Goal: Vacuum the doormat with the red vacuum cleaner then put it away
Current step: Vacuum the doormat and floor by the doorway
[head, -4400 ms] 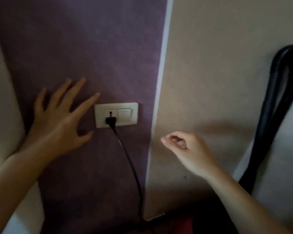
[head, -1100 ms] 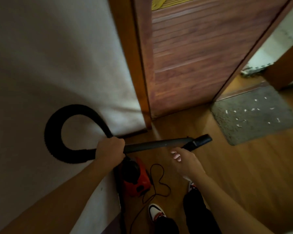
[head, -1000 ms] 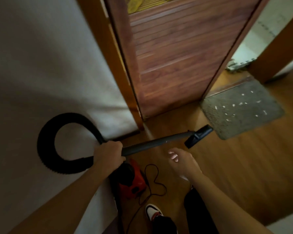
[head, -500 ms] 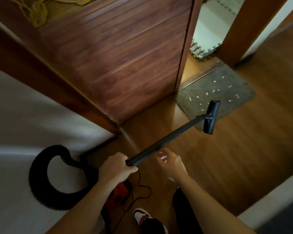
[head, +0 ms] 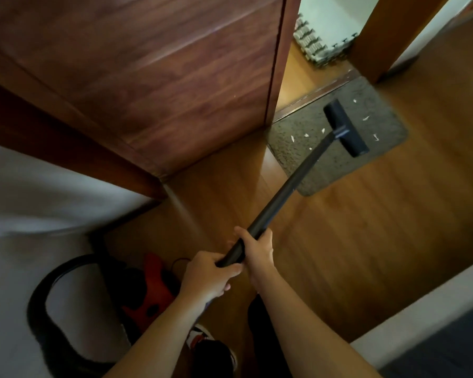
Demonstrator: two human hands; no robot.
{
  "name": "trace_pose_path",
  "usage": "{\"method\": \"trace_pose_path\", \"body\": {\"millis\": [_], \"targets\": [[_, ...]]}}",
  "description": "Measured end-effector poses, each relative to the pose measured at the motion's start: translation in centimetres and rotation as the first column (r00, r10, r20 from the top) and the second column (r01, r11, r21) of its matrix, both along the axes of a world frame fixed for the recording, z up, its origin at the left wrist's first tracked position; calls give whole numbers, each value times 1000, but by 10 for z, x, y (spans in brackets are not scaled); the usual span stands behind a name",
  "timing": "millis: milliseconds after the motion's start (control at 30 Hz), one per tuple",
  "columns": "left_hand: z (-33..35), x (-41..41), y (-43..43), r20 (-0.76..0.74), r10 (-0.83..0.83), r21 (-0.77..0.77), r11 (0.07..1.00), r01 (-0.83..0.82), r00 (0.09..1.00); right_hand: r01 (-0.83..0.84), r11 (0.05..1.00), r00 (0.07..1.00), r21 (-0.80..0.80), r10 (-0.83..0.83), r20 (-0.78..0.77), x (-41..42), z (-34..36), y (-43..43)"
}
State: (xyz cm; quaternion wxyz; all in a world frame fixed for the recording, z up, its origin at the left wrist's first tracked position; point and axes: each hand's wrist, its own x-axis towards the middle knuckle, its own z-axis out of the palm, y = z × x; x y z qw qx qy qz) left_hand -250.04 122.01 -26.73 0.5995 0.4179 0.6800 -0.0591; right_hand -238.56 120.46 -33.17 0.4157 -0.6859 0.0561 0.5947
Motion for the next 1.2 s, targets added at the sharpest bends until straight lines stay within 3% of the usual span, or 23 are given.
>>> {"method": "trace_pose_path", "body": {"millis": [100, 267, 433, 700, 1033, 1200], "targets": [[-22, 12, -9, 40, 55, -12, 998, -54, 998, 194, 980, 976, 46, -188, -111, 3, -17, 8], [-50, 17, -29, 124, 129, -116, 987, -114, 984, 127, 992, 990, -17, -128, -59, 12, -51, 0], [-77, 4, -56, 72, 95, -109, 990, -87, 993, 85, 991, 994, -101, -91, -56, -4, -85, -20], [-114, -33, -93, 91, 132, -258, 961, -105, 987, 87, 972, 993, -216, -102, -56, -43, -120, -66], [-176, -30, -111, 134, 142, -237, 965, -108, 981, 96, 987, 983, -132, -114, -143, -48, -161, -92], [-183, -19, -114, 175, 150, -268, 958, -99, 973, 56, 989, 993, -133, -70, -99, -34, -169, -96]]}}
